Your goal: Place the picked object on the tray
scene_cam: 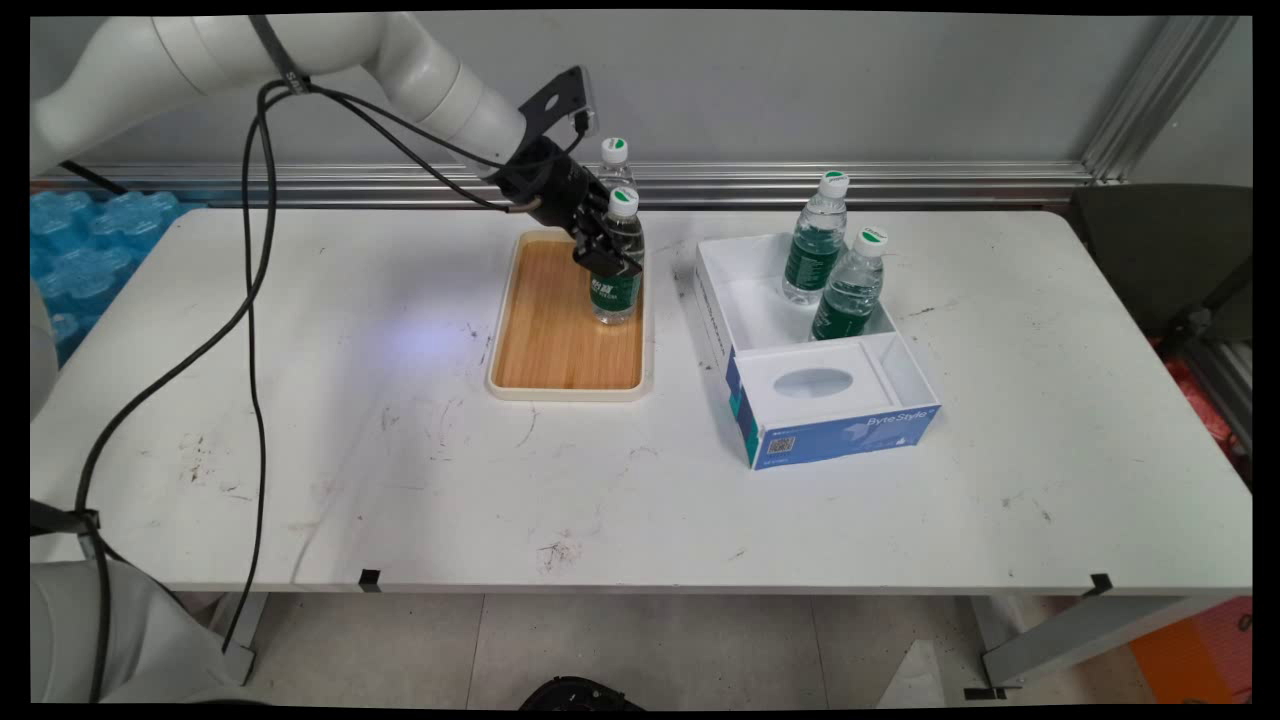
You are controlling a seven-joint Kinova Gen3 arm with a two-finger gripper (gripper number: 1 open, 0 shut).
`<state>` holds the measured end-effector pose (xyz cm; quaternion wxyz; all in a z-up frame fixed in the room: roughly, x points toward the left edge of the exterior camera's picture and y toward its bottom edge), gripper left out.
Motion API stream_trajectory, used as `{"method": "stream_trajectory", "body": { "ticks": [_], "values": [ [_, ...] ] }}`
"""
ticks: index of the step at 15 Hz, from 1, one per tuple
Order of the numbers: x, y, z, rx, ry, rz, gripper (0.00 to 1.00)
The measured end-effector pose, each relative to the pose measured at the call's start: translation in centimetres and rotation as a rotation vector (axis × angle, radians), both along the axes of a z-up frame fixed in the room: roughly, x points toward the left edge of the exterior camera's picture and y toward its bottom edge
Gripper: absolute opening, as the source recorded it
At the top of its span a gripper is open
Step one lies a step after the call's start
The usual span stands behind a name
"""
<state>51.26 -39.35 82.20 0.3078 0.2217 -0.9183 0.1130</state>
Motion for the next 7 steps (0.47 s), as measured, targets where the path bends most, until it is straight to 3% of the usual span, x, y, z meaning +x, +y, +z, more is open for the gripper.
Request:
{"method": "stream_trajectory", "body": {
  "ticks": [2,3,7],
  "values": [
    [0.09,-0.12,-0.6,-0.001,-0.001,-0.005,0.0],
    [0.1,-0.2,-0.85,-0.002,-0.001,-0.009,1.0],
    [0.28,-0.28,-1.25,-0.008,-0.002,-0.018,1.0]
  ]
}}
